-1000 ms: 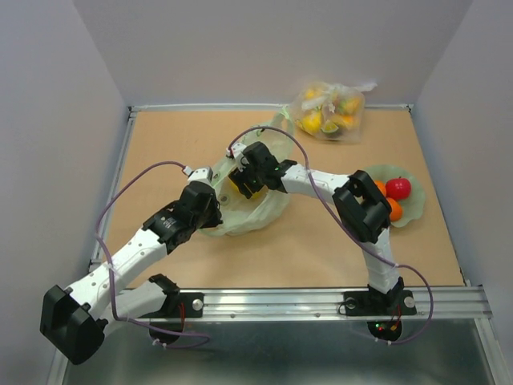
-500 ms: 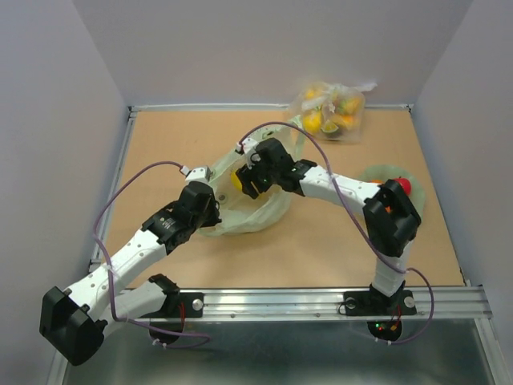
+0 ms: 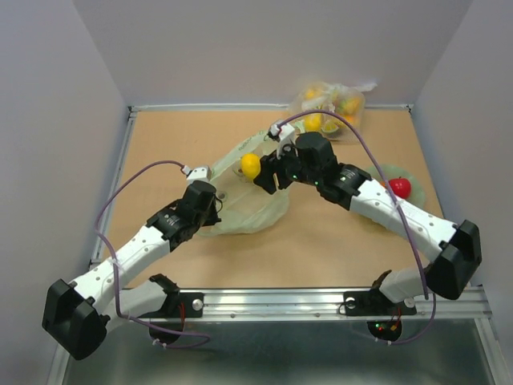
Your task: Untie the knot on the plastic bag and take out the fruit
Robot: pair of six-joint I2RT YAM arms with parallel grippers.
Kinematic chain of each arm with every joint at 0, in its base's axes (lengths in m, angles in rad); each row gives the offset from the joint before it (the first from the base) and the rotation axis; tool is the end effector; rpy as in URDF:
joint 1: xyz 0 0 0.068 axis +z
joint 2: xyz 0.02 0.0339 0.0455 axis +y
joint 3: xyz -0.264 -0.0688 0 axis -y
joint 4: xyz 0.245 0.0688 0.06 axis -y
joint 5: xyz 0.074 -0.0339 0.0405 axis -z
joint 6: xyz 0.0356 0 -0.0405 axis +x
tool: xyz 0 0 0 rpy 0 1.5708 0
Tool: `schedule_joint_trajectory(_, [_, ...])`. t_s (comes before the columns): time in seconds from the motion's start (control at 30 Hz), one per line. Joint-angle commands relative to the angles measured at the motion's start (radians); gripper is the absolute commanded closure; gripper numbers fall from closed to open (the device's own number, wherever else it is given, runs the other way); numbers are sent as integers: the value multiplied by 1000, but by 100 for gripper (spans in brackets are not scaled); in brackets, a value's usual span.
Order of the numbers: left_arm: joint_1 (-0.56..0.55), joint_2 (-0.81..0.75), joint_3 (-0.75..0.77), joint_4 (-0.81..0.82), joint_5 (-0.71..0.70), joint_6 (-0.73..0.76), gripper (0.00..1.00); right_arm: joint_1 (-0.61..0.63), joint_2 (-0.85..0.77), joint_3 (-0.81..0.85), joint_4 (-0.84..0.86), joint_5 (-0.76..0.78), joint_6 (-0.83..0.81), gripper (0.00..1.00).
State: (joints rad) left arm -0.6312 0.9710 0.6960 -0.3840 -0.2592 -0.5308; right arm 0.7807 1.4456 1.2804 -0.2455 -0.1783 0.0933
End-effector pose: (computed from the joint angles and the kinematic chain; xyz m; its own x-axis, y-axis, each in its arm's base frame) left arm 0.1739 -0.1158 0.2563 -0.6323 -0.1439 -0.7613 0.1006 0.9590 -0.2649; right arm 0.2361 0.2427 0.3508 -0.3577 -0.2253 -0.9063 -0.7782 0.6084 0.1559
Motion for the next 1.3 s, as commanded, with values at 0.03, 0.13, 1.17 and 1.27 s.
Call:
schedule_joint_trajectory(0.03, [8, 20, 27, 30, -66, 32, 100, 6, -161, -47, -130, 210, 55, 100])
schedule_joint_trajectory(0.13, [18, 41, 16, 54, -57, 46, 100, 5, -266, -101, -184, 310, 94, 99])
schedule_joint_trajectory(1.17, [70, -32, -76, 264, 41, 149, 100, -1054, -301, -363, -265, 715, 313, 100])
schedule_joint_trajectory(1.27, [68, -52, -85, 266, 51, 141, 100, -1086, -295, -395, -209, 706, 296, 100])
